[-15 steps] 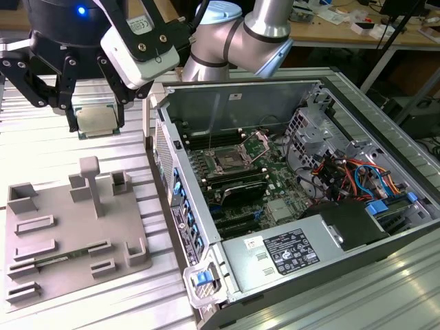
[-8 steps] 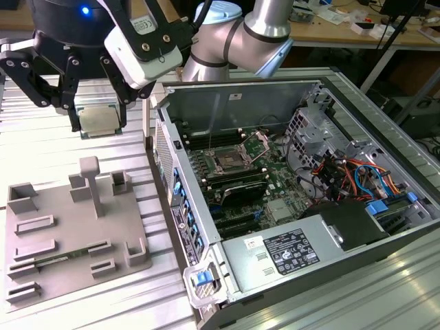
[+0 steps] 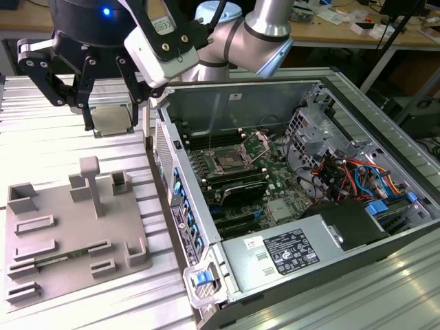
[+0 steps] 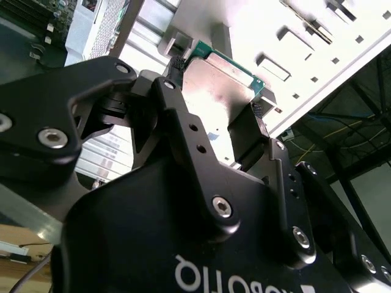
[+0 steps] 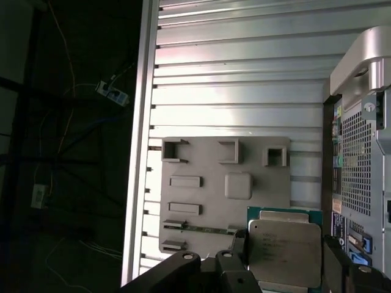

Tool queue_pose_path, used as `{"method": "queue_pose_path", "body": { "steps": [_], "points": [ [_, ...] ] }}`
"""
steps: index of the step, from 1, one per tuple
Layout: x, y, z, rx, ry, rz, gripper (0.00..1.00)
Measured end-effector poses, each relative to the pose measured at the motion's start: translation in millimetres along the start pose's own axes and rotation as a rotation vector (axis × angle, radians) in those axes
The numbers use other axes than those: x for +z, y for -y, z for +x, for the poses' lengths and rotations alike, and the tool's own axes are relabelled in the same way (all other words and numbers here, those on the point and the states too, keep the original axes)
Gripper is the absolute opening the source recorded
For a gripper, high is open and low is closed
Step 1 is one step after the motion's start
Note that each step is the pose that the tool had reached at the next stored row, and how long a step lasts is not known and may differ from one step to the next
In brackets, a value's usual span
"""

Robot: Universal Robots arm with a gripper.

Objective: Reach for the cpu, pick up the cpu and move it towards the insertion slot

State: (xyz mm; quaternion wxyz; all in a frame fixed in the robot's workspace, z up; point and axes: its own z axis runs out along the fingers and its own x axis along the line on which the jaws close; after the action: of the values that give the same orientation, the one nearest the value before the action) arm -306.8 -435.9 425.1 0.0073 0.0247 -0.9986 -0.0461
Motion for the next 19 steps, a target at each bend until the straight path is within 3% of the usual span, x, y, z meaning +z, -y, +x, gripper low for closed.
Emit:
{"method": "queue_pose_path", "body": {
  "steps": [8, 19],
  "points": [
    [-0.1, 0.4, -8.8, 0.000, 0.0000, 0.0010, 0.55],
    [-0.4, 1.3, -26.7, 0.000, -0.0001, 0.0027, 0.55]
  ]
}}
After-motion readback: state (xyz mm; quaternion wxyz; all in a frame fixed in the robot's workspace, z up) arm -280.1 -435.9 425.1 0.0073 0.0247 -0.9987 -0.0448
